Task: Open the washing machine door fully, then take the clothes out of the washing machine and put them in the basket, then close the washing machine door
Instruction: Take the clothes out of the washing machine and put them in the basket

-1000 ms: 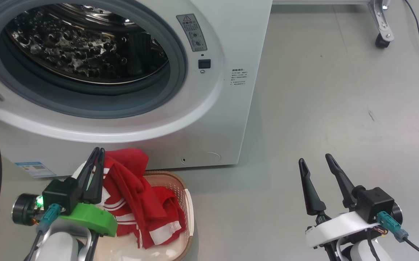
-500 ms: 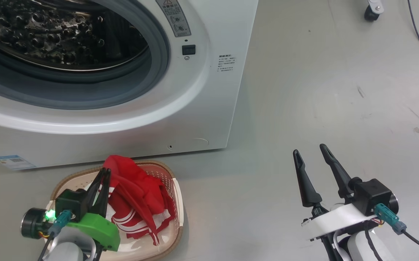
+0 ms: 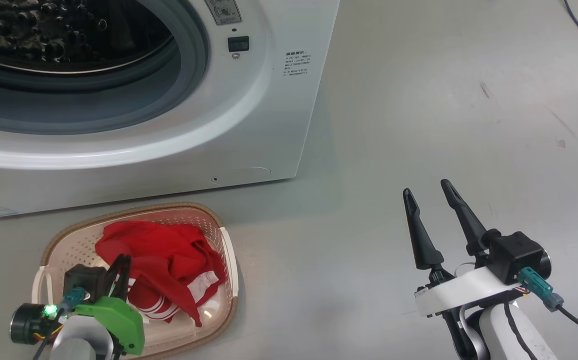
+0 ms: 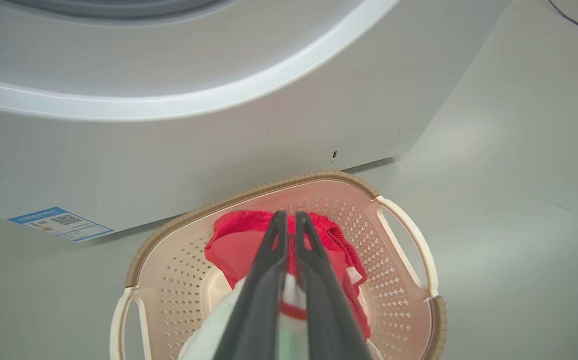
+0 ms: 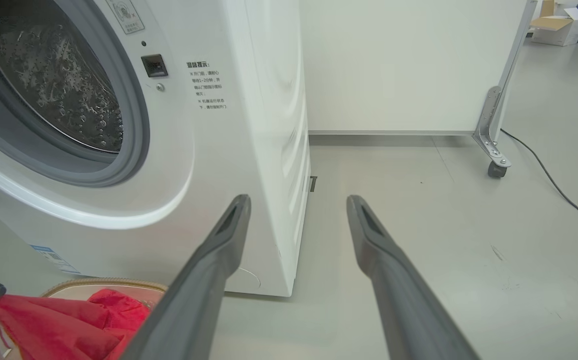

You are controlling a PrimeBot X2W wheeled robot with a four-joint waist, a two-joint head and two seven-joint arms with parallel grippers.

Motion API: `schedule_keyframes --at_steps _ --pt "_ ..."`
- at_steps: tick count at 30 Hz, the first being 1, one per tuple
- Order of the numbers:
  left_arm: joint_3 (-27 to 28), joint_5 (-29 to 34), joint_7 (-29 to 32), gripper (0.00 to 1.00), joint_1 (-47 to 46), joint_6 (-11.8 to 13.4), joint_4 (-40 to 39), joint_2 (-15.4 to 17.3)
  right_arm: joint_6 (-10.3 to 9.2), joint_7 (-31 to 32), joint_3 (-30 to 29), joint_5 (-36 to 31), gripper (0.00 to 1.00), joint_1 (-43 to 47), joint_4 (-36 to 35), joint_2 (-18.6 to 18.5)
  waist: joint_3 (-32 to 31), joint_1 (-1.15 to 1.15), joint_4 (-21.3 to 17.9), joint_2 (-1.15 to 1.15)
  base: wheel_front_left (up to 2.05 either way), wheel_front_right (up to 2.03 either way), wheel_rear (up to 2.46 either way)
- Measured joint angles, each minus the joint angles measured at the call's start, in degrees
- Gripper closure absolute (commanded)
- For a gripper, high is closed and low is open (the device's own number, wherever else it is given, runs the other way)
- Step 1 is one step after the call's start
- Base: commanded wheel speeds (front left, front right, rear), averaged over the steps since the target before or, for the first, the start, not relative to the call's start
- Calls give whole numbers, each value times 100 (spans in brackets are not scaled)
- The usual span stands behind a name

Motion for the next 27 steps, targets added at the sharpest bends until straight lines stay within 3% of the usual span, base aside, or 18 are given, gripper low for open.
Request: schedule_keyframes --at_steps 12,24,25,26,27 --pt "225 -103 101 100 -444 33 868 92 0 0 -11 -130 0 -142 -38 -2 395 0 -76 0 0 0 0" --pt "391 -402 143 98 -770 62 1567 -68 0 0 -11 -194 0 -218 -9 0 521 0 -66 0 0 0 0" --pt "407 -432 181 63 -774 60 1630 -82 0 0 -11 -210 0 -218 -4 -1 519 0 -64 0 0 0 0" --pt "428 -501 197 45 -778 60 1686 -99 0 0 -10 -220 0 -218 0 0 517 0 -61 0 0 0 0" --pt "448 -542 196 5 -789 60 1735 -112 0 0 -9 -221 0 -218 8 0 513 0 -58 0 0 0 0"
